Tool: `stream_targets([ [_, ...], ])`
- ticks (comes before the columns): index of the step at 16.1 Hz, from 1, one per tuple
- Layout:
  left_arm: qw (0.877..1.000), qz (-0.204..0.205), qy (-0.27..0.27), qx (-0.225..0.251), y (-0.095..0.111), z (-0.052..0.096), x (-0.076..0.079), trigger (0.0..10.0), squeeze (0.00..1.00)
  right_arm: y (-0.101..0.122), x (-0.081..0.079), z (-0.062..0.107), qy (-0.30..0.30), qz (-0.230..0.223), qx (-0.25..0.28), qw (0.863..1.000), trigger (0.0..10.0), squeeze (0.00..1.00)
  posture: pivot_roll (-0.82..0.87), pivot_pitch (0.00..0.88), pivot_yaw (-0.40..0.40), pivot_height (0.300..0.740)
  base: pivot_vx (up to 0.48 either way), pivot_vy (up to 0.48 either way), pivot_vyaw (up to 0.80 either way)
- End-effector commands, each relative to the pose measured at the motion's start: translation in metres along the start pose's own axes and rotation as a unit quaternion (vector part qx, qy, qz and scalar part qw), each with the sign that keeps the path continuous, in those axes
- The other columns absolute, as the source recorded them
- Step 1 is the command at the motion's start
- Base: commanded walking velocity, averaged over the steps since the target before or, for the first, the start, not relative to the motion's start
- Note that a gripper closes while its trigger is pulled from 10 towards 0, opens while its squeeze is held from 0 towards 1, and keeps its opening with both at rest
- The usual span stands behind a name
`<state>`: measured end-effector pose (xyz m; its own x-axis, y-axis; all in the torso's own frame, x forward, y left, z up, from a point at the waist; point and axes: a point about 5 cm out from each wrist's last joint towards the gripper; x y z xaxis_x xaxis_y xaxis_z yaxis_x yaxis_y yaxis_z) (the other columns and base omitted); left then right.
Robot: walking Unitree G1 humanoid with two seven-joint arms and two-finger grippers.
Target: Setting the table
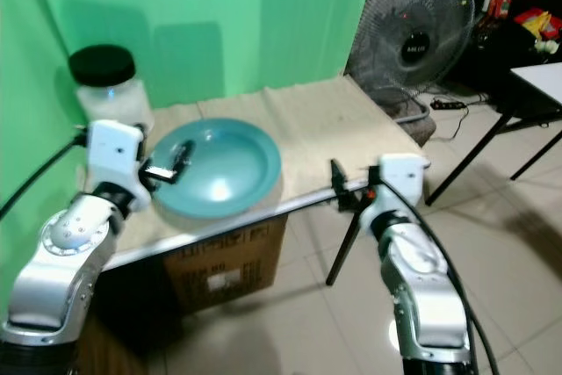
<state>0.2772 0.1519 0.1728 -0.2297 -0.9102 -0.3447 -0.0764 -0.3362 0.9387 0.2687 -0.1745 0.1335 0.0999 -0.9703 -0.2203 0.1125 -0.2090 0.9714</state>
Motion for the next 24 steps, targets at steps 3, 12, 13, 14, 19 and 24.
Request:
stream_targets([
  [3,1.0,0.024,-0.008,-0.009,-0.005,0.002,-0.002,10.0,0.25,0.002,-0.006,-0.002,0.017,-0.017,-0.001,1.0,10.0,0.0,0.05,0.0,-0.075,0.74,0.0,0.0,0.0],
  [12,0.992,0.097,-0.049,-0.061,-0.046,-0.018,-0.037,10.0,1.0,-0.001,-0.014,-0.026,0.126,-0.149,-0.048,0.98,10.0,1.0,0.01,0.0,-0.027,0.74,0.0,0.0,0.0],
  [13,0.992,0.094,-0.045,-0.067,-0.053,-0.02,-0.046,10.0,1.0,-0.002,-0.019,-0.037,0.147,-0.173,-0.072,0.971,10.0,1.0,0.01,0.0,-0.032,0.74,0.0,0.0,0.0],
  [14,0.992,0.087,-0.045,-0.076,-0.058,-0.021,-0.05,10.0,0.57,-0.004,-0.024,-0.047,0.17,-0.18,-0.098,0.964,10.0,1.0,0.01,0.0,-0.038,0.74,0.0,0.0,0.0],
  [19,0.992,0.065,-0.102,-0.032,-0.044,-0.011,-0.041,10.0,0.0,-0.02,-0.046,-0.093,0.142,-0.153,-0.184,0.96,10.0,0.0,0.03,0.0,-0.063,0.74,0.0,0.0,0.0],
  [24,0.976,0.046,-0.211,-0.001,-0.026,0.011,-0.02,10.0,0.0,-0.027,-0.062,-0.108,0.147,-0.212,-0.213,0.942,10.0,0.0,0.05,0.0,-0.061,0.74,0.0,0.0,0.0],
])
Point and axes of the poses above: a point about 5 cm out from each wrist's last joint towards the gripper, its own z axis pointing back from the gripper into the wrist, its own y axis along the axis of the wrist's last joint, x = y × z, and after that the axes turned 10 degrees about -z, right-handed
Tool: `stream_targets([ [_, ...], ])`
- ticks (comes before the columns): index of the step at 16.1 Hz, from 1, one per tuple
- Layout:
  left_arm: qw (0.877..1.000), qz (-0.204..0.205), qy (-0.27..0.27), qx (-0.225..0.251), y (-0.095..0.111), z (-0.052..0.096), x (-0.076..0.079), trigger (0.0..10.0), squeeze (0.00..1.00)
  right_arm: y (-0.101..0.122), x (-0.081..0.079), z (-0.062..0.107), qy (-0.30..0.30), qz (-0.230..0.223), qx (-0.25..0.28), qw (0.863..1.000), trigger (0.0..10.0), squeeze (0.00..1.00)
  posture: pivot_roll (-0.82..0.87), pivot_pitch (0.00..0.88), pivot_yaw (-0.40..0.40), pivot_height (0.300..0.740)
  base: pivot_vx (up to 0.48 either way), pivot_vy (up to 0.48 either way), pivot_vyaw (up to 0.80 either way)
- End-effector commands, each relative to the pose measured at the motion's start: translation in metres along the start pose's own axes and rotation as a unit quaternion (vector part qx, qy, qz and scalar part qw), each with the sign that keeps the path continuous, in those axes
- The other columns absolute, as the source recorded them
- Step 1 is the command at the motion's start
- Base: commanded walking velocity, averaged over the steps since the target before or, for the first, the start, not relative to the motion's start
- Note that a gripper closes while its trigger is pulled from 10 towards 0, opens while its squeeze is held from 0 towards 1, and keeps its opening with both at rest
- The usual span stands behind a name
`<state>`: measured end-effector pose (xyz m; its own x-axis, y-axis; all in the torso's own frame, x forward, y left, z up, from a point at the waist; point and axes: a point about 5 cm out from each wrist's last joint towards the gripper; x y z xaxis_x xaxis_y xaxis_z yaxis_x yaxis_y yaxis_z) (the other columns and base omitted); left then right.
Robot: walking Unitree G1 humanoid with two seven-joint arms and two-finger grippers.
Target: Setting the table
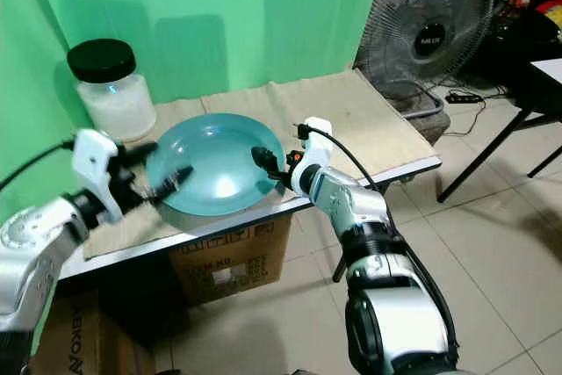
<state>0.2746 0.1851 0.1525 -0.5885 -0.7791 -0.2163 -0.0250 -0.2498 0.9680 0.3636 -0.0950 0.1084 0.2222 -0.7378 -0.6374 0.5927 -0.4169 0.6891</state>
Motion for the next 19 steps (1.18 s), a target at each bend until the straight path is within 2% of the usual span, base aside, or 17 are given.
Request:
stream_targets([
  [1,0.999,-0.015,-0.028,-0.006,0.004,0.003,0.007,10.0,0.0,0.002,-0.002,-0.003,0.012,-0.026,0.004,1.0,10.0,0.0,0.05,0.0,-0.061,0.74,0.0,0.0,0.0],
  [2,0.999,-0.015,-0.032,-0.008,0.004,0.004,0.008,10.0,0.0,0.001,-0.001,-0.004,0.011,-0.034,0.002,0.999,9.8,0.0,0.05,0.0,-0.062,0.74,0.0,0.0,0.0],
  [3,0.999,-0.015,-0.034,-0.008,0.005,0.005,0.009,10.0,0.0,-0.002,0.0,-0.005,0.011,-0.054,-0.002,0.998,2.9,0.0,0.06,0.0,-0.062,0.74,0.0,0.0,0.0],
  [4,0.999,-0.014,-0.036,-0.009,0.006,0.006,0.011,10.0,0.0,-0.004,0.001,-0.006,0.011,-0.072,-0.007,0.997,0.0,0.0,0.06,0.0,-0.068,0.74,0.0,0.0,0.0],
  [6,0.998,-0.01,-0.056,-0.015,0.006,0.01,0.019,10.0,0.0,-0.008,0.003,-0.007,0.011,-0.075,-0.018,0.997,0.0,0.0,0.07,0.0,-0.074,0.74,0.0,0.0,0.0],
  [9,0.998,-0.013,-0.061,-0.024,0.004,0.012,0.022,10.0,0.0,-0.007,0.001,-0.008,0.021,-0.083,-0.015,0.996,0.0,0.0,0.08,0.0,-0.078,0.74,0.0,0.0,0.0],
  [19,0.997,-0.031,-0.056,-0.039,0.002,0.01,0.017,10.0,0.0,-0.017,0.003,-0.01,0.025,-0.064,-0.023,0.997,0.0,0.0,0.08,0.0,-0.07,0.74,0.0,0.0,0.0],
])
Point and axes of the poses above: a point about 5 cm out from each wrist's last joint towards the gripper, its own z axis pointing back from the gripper into the wrist, its own y axis along the axis of the wrist's last joint, x = y × z, and after that the axes turned 10 degrees about -z, right-handed
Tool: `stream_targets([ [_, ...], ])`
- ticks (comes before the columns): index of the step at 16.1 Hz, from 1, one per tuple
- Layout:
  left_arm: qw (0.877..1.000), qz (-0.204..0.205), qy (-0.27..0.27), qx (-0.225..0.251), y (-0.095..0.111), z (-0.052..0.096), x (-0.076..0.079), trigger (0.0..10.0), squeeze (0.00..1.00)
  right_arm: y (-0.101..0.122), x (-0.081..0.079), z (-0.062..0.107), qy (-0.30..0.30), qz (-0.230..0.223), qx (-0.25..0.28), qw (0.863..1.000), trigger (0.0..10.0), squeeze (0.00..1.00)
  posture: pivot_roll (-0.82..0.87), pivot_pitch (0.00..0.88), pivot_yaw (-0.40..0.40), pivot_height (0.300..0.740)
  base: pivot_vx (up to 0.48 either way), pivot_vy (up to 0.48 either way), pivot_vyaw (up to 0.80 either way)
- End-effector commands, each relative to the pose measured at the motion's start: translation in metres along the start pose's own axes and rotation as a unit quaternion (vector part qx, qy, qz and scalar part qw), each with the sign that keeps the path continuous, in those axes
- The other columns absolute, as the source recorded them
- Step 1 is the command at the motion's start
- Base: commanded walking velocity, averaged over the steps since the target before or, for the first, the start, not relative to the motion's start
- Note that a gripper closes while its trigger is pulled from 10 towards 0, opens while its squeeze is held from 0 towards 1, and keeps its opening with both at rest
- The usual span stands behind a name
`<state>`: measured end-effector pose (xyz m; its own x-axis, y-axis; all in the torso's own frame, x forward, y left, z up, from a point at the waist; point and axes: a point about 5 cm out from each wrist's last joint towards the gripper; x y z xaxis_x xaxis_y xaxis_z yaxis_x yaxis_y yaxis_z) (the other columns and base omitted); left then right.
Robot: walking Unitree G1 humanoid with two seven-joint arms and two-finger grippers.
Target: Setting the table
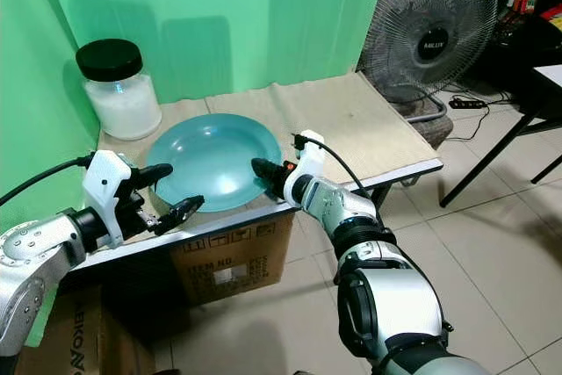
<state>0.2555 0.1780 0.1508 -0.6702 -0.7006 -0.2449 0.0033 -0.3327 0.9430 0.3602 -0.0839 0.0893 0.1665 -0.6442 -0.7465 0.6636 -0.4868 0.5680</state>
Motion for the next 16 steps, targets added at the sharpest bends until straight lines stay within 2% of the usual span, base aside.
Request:
stream_targets([
  [1,1.0,-0.008,-0.003,-0.001,0.001,-0.002,-0.001,10.0,0.0,0.003,-0.001,0.0,-0.001,0.012,0.004,1.0,0.0,0.0,0.08,0.0,-0.067,0.74,0.0,0.0,0.0],
  [10,1.0,-0.011,0.0,0.0,0.002,-0.006,-0.003,10.0,0.0,0.007,0.0,0.001,-0.004,0.01,0.017,1.0,0.0,0.0,0.07,0.0,-0.057,0.74,0.0,0.0,0.0],
  [14,1.0,-0.001,0.009,0.028,0.012,-0.009,-0.006,10.0,0.0,0.031,-0.002,0.011,0.023,-0.017,0.066,0.997,0.0,0.0,0.07,0.0,-0.059,0.74,0.0,0.0,0.0],
  [16,0.999,0.005,0.02,0.045,0.018,-0.01,-0.008,10.0,0.0,0.047,0.005,0.027,0.027,-0.023,0.097,0.995,0.0,0.0,0.06,0.0,-0.051,0.74,0.0,0.0,0.0],
])
Point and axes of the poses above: a point about 5 cm out from each wrist's last joint towards the gripper, its own z axis pointing back from the gripper into the wrist, its own y axis along the axis of the wrist's last joint, x = y × z, and after that the axes turned 10 degrees about -z, right-handed
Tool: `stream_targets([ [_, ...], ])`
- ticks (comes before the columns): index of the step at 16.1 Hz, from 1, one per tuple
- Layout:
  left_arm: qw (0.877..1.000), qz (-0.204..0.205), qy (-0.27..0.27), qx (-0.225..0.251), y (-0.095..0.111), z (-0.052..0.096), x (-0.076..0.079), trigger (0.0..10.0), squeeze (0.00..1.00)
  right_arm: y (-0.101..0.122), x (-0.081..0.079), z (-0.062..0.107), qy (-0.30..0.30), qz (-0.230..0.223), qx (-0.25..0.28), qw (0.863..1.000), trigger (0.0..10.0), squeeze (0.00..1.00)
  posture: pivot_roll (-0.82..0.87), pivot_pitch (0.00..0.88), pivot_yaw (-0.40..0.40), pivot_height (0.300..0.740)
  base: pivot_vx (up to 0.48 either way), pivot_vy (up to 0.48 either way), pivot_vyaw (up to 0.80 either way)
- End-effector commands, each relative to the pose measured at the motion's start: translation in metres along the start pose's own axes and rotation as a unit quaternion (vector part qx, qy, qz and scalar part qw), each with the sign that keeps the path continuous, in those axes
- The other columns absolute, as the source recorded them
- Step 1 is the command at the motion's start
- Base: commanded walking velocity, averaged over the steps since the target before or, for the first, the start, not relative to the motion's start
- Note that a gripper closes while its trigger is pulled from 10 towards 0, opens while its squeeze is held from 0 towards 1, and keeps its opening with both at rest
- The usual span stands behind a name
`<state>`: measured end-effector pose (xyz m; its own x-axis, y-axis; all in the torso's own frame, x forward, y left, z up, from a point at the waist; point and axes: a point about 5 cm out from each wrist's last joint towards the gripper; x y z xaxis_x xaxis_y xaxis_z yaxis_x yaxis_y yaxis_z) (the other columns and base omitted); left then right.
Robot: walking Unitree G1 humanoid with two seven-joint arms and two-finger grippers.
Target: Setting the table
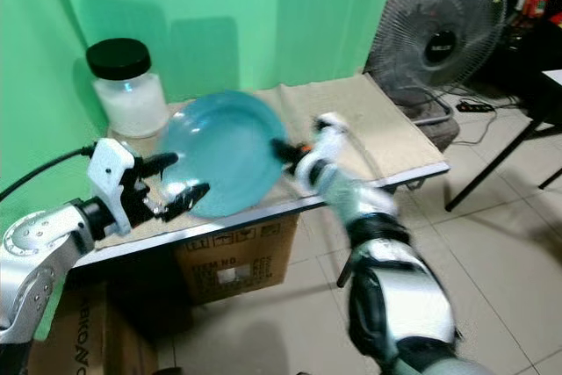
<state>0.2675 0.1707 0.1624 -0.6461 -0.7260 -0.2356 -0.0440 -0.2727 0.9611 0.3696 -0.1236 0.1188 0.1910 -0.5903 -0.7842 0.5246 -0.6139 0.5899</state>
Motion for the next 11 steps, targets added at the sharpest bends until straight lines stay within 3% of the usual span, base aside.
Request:
stream_targets([
  [1,1.0,0.002,0.008,0.017,0.009,-0.004,-0.001,10.0,0.0,0.023,0.004,0.023,0.005,-0.004,0.044,0.999,0.0,0.0,0.05,0.0,-0.032,0.74,0.0,0.0,0.0],
  [4,1.0,0.006,0.005,0.023,0.011,-0.012,0.002,10.0,0.0,0.043,0.004,0.055,0.016,-0.008,0.118,0.993,0.0,0.0,0.02,0.0,0.006,0.74,0.0,0.0,0.0],
  [6,1.0,0.004,0.006,0.028,0.015,-0.019,0.0,10.0,0.0,0.051,-0.001,0.066,0.029,-0.037,0.157,0.987,0.0,0.0,0.01,0.0,0.018,0.74,0.0,0.0,0.0],
  [9,0.996,0.009,0.089,0.01,0.009,-0.029,-0.018,10.0,0.0,0.054,-0.005,0.077,0.039,-0.066,0.19,0.979,0.0,0.0,0.02,0.0,0.01,0.74,0.0,0.0,0.0],
  [11,0.989,0.041,0.141,-0.007,-0.001,-0.028,-0.03,10.0,0.0,0.052,-0.007,0.076,0.047,-0.065,0.198,0.977,0.0,0.0,0.02,0.0,-0.001,0.74,0.0,0.0,0.0],
])
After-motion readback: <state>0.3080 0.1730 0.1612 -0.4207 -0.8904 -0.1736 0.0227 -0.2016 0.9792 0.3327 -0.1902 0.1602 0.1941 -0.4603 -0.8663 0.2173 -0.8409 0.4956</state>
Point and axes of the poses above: a point about 5 cm out from each wrist's last joint towards the gripper, its own z axis pointing back from the gripper into the wrist, its own y axis along the axis of the wrist's last joint, x = y × z, and after that the axes turned 10 degrees about -z, right-handed
